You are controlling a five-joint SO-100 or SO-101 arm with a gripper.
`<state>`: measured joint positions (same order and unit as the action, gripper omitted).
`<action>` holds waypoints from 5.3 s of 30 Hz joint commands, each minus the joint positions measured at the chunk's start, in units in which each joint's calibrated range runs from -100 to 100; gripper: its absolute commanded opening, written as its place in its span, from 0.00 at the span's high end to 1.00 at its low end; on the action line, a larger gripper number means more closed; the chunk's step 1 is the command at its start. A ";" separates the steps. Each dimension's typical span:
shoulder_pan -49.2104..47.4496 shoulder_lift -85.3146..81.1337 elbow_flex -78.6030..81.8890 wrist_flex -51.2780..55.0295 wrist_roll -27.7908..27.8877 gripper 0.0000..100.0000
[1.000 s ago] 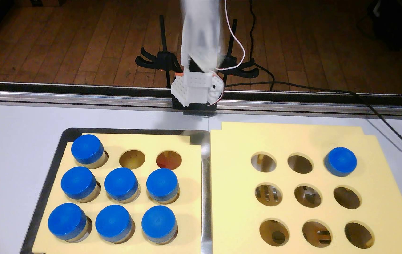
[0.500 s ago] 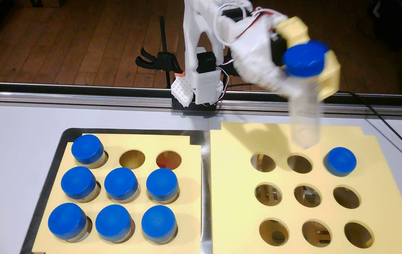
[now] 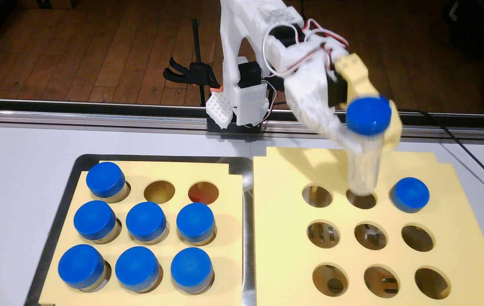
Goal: Move the test tubes
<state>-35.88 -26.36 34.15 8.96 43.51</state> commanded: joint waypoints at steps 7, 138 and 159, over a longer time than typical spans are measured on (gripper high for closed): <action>-2.69 6.08 4.94 -1.29 -4.13 0.89; 5.98 -2.78 -4.32 16.08 -0.68 0.86; 15.39 -9.64 -6.32 16.27 -2.67 0.66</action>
<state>-26.13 -30.17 33.40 26.01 38.82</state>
